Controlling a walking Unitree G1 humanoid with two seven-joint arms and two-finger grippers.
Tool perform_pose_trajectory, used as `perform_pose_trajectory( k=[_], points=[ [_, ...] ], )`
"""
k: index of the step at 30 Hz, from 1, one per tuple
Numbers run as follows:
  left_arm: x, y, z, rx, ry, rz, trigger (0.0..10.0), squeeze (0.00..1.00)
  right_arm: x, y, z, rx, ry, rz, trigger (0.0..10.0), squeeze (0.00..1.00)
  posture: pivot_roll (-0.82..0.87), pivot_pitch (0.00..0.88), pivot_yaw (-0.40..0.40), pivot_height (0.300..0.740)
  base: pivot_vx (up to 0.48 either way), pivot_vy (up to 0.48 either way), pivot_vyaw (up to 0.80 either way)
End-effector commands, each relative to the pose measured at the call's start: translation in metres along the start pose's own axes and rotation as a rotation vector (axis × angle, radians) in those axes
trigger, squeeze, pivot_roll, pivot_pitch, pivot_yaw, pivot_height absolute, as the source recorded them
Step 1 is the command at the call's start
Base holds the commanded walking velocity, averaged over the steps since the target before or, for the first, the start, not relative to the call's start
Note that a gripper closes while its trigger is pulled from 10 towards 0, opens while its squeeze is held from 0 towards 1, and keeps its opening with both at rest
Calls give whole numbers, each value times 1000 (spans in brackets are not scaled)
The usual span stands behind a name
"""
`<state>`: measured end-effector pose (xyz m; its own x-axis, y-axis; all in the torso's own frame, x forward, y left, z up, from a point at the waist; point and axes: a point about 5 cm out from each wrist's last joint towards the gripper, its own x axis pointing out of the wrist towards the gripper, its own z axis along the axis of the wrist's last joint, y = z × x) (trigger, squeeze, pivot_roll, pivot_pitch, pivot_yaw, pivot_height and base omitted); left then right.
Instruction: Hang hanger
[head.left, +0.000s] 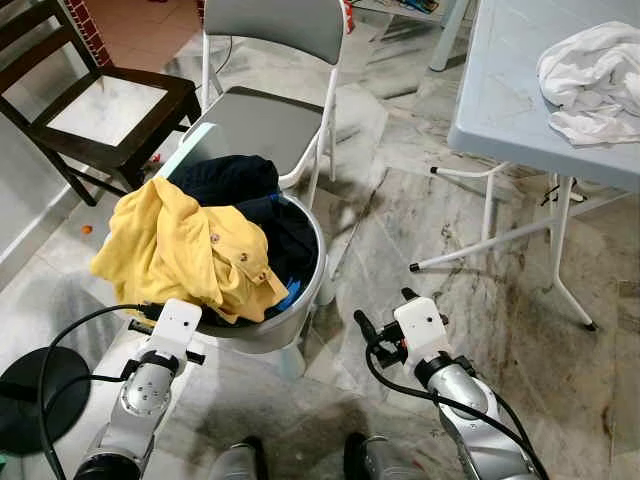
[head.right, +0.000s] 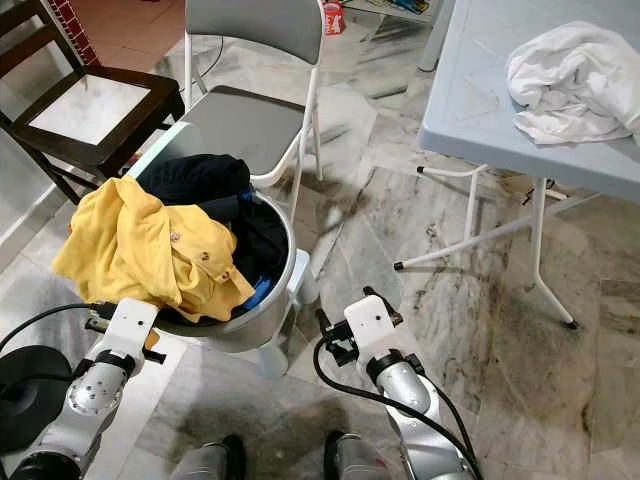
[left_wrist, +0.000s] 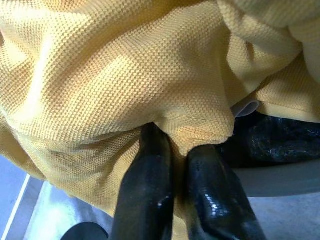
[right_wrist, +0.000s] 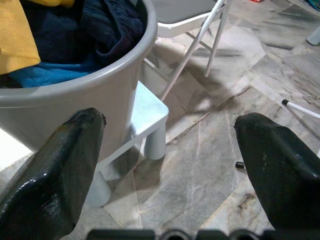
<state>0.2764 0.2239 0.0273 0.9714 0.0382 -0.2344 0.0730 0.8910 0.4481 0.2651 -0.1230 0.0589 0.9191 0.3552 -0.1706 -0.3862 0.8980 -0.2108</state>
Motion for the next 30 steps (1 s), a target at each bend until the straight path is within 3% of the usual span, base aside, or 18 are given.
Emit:
perform_pose_trajectory(
  k=[1, 10, 14, 20, 25, 27, 30],
  points=[
    [-2, 4, -4, 5, 18, -3, 0, 0, -2, 0, -6, 3, 21, 1, 10000, 0, -3, 234, 2, 740, 0, 0, 0],
    [-3, 11, 10, 18, -67, 15, 0, 0, -2, 1, -8, 3, 25, 0, 10000, 0, 0, 232, 8, 740, 0, 0, 0],
    [-18, 15, 48, 89, -292, -10, 0, 0, -3, -2, -9, 0, 29, -6, 10000, 0, 9, 226, 8, 740, 0, 0, 0],
    [-24, 30, 83, 133, -453, 45, 0, 0, 1, -2, -8, -2, 24, -3, 10000, 0, 24, 221, 7, 740, 0, 0, 0],
    [-29, 54, 132, 244, -638, 110, 0, 0, 4, -1, -7, -4, 19, 3, 10000, 0, 31, 219, 7, 740, 0, 0, 0],
    [-29, 57, 138, 259, -654, 113, 0, 0, 4, -1, -7, -4, 19, 3, 10000, 0, 31, 219, 7, 740, 0, 0, 0],
    [-29, 72, 177, 298, -786, 120, 0, 0, 4, -2, -8, -6, 20, 4, 10000, 0, 39, 216, 4, 740, 0, 0, 0]
  ],
)
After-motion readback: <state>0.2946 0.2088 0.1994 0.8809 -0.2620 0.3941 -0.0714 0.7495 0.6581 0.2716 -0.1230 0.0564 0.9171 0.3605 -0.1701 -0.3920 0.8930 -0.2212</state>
